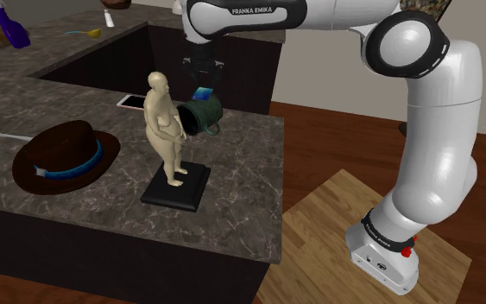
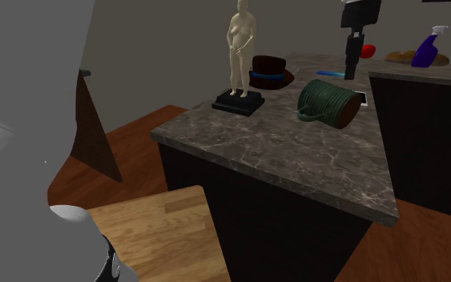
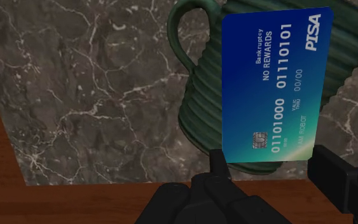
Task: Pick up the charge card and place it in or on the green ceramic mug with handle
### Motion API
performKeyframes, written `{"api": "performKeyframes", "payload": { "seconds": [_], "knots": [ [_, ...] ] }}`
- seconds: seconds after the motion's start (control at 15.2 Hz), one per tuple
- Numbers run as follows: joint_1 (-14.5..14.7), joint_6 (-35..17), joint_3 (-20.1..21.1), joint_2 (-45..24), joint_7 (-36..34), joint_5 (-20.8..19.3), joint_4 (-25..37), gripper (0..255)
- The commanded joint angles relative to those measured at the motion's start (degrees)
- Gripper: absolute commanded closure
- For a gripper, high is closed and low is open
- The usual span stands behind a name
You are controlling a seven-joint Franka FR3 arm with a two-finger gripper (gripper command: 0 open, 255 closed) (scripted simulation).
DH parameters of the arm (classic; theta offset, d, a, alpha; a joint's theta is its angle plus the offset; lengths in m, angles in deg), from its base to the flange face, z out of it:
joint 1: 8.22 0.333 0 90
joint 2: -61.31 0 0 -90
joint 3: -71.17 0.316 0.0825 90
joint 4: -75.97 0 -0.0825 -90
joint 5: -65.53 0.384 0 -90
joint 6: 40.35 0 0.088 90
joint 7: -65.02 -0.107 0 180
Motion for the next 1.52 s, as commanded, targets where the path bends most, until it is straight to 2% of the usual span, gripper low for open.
{"api": "performKeyframes", "payload": {
  "seconds": [0.0,0.2,0.73,0.79,1.12,1.39,1.45],
  "knots": [
    [-0.29,-1.5,-0.06,-0.04,-0.28,-0.1,-1.51,255],
    [-0.71,-4.15,-0.19,-0.17,-0.88,-0.34,-4.17,255],
    [-0.71,-4.15,-0.19,-0.17,-0.88,-0.34,-4.17,255],
    [-0.71,-4.16,-0.18,-0.16,-0.88,-0.34,-4.18,0],
    [-0.71,-4.16,-0.19,-0.17,-0.88,-0.34,-4.17,0],
    [1.0,2.86,0.19,0.02,0.02,0.07,2.89,0],
    [1.0,2.86,0.19,0.02,0.02,0.07,2.89,0]
  ]
}}
